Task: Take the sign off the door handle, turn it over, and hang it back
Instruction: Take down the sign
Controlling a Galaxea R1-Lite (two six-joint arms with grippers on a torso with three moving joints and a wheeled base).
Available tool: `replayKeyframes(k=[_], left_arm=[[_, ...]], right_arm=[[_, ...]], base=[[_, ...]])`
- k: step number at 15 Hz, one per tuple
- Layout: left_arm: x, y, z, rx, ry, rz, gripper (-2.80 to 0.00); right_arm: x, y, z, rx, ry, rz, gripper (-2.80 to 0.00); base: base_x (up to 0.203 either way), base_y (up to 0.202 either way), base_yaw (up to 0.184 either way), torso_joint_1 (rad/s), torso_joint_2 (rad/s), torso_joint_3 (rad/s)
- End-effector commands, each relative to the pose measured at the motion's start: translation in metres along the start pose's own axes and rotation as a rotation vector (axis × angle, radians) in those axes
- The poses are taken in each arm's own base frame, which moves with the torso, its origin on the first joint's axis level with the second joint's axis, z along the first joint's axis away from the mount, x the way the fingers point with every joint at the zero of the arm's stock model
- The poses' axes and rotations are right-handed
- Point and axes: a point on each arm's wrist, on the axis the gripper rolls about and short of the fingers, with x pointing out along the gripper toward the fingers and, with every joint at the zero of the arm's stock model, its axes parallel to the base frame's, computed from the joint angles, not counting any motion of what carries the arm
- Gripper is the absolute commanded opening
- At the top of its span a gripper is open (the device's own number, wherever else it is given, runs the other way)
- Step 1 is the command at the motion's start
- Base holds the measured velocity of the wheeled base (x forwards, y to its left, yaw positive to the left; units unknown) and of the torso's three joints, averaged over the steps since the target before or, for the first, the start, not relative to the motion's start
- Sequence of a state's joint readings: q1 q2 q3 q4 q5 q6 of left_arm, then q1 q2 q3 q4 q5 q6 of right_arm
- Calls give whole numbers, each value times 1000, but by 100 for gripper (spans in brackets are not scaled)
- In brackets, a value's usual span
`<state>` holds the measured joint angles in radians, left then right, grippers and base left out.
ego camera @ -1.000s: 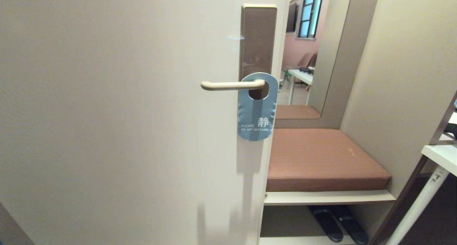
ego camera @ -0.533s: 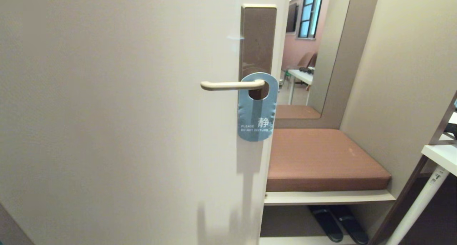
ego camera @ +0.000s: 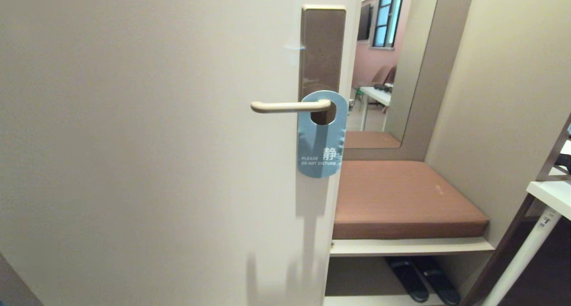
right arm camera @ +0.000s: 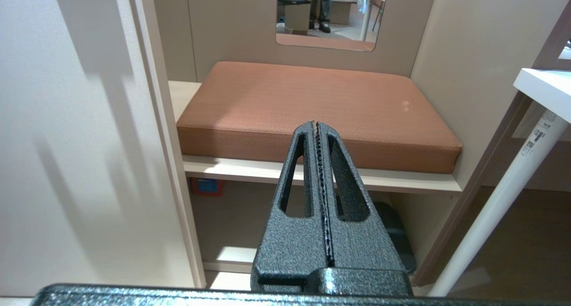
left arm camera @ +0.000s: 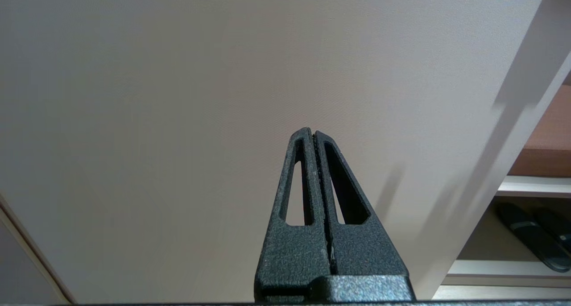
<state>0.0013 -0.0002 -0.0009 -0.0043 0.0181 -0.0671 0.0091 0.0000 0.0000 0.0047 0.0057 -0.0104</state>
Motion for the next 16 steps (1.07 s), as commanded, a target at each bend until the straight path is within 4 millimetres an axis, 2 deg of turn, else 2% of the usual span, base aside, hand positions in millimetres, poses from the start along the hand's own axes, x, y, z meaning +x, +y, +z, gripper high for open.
replayKeyframes(k=[1, 11, 14, 16], left_arm=[[0, 0, 0, 0, 1, 1, -280], [0, 0, 0, 0, 1, 1, -280], [0, 0, 0, 0, -1, 1, -280], [0, 0, 0, 0, -1, 1, -280]], right_arm=[[0, 0, 0, -2, 0, 2, -280], [0, 0, 0, 4, -2, -14, -280], [-4, 0, 13, 5, -35, -8, -280], [-5, 0, 30, 8, -28, -5, -280]], base=[[0, 0, 0, 0, 0, 0], [0, 0, 0, 0, 0, 0], [0, 0, 0, 0, 0, 0], [0, 0, 0, 0, 0, 0]])
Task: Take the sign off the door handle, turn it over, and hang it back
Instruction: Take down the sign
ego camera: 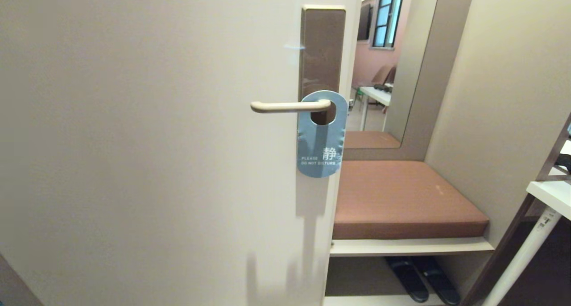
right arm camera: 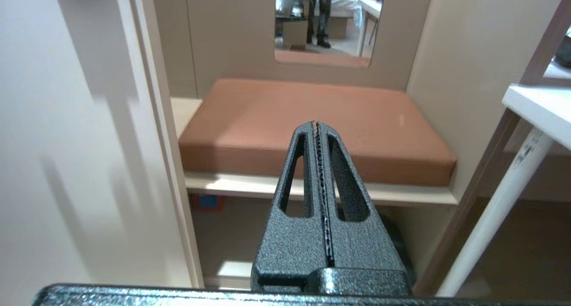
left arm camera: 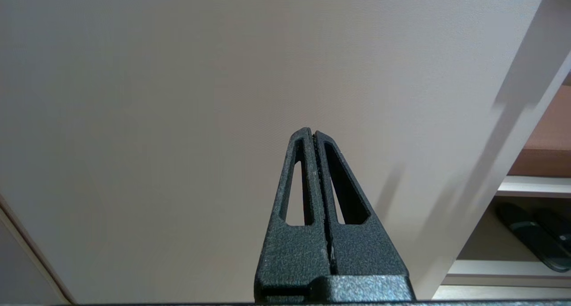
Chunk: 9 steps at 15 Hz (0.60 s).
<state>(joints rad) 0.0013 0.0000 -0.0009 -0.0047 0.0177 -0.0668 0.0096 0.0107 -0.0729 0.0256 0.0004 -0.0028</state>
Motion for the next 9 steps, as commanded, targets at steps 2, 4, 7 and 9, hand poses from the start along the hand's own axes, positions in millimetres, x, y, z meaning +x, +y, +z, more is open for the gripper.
replayKeyframes(k=[2, 4, 7, 9], left_arm=[[0, 0, 0, -1, 0, 1, -280], [0, 0, 0, -1, -1, 1, -280], [0, 0, 0, -1, -1, 1, -280], [0, 0, 0, -1, -1, 1, -280]], right_arm=[[7, 0, 30, 1, 62, -7, -280], [19, 0, 50, 1, 111, -10, -280], [43, 0, 76, 2, 171, -9, -280], [68, 0, 90, 2, 163, -6, -280]], base=[[0, 0, 0, 0, 0, 0], [0, 0, 0, 0, 0, 0], [0, 0, 0, 0, 0, 0], [0, 0, 0, 0, 0, 0]])
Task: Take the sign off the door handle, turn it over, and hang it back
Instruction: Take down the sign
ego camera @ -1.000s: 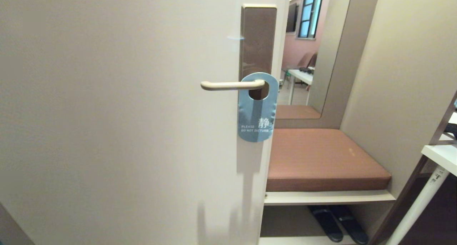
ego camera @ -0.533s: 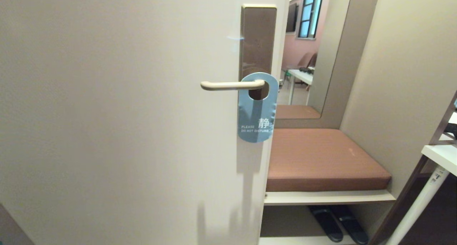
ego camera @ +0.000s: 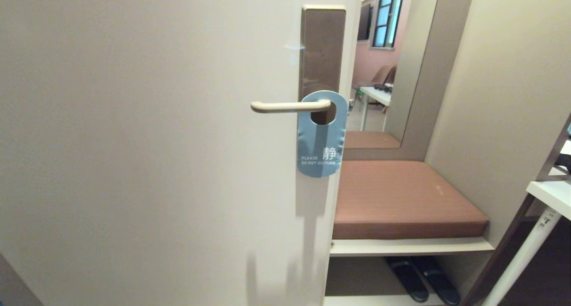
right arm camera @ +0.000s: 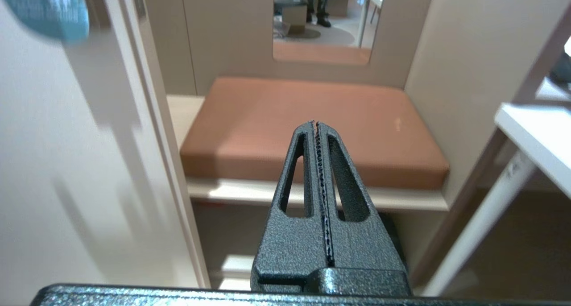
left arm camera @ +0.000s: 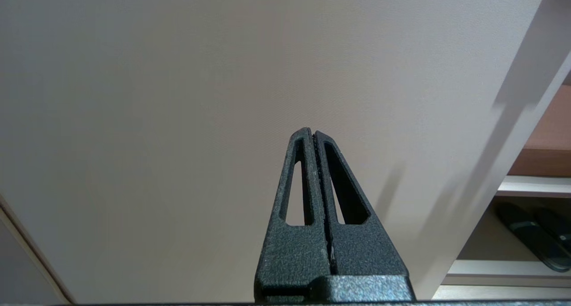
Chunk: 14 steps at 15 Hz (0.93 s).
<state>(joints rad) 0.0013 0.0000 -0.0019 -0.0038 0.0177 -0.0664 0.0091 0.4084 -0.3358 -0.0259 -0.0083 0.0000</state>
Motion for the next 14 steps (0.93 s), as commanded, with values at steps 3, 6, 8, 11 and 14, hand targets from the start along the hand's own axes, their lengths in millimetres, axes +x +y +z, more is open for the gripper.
replayKeyframes(k=[3, 6, 8, 11, 14], left_arm=[[0, 0, 0, -1, 0, 1, -280], [0, 0, 0, -1, 0, 1, -280], [0, 0, 0, -1, 0, 1, -280], [0, 0, 0, -1, 0, 1, -280], [0, 0, 0, -1, 0, 1, -280]], right_arm=[[64, 3, 27, 3, 35, 96, -280], [87, 8, 30, 17, 74, 304, -280], [106, 9, 31, 25, 105, 380, -280], [145, 14, 35, 26, 62, 576, -280], [181, 17, 37, 15, 23, 740, -280]], base=[[0, 0, 0, 0, 0, 0], [0, 0, 0, 0, 0, 0], [0, 0, 0, 0, 0, 0], [0, 0, 0, 0, 0, 0], [0, 0, 0, 0, 0, 0]])
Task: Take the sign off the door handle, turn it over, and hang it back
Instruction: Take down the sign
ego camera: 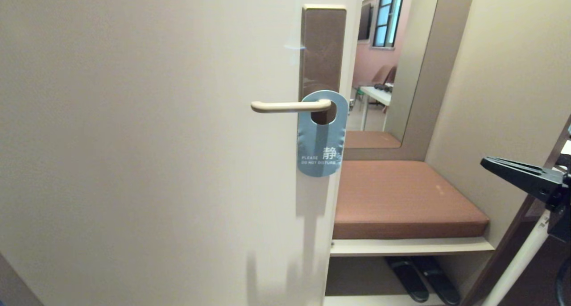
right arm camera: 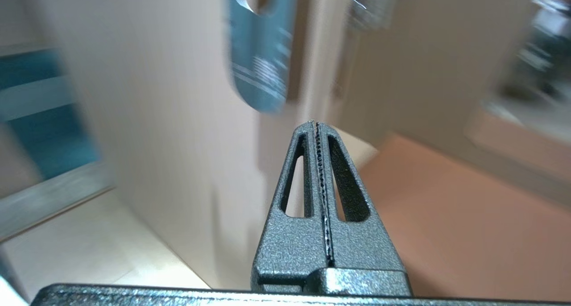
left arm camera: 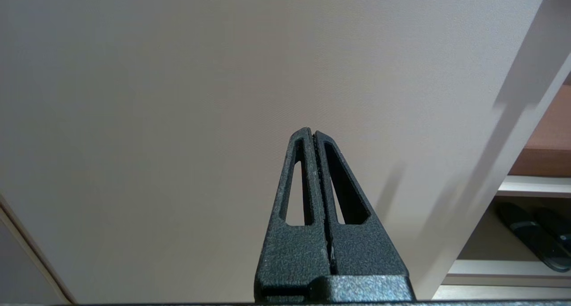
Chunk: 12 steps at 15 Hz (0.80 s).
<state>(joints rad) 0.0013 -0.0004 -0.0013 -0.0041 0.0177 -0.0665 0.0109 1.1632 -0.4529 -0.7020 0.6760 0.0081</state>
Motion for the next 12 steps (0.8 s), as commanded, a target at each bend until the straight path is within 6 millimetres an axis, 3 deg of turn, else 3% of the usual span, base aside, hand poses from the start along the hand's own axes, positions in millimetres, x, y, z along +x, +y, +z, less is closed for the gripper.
replayKeyframes(k=[1, 8, 12], left_arm=[[0, 0, 0, -1, 1, 1, -280], [0, 0, 0, -1, 1, 1, -280], [0, 0, 0, -1, 1, 1, -280]], right_arm=[[32, -24, -13, 35, 42, 95, -280], [79, -48, -38, -63, -21, 392, -280], [112, -35, -58, -105, -43, 516, -280]], base=[[0, 0, 0, 0, 0, 0], [0, 0, 0, 0, 0, 0], [0, 0, 0, 0, 0, 0]])
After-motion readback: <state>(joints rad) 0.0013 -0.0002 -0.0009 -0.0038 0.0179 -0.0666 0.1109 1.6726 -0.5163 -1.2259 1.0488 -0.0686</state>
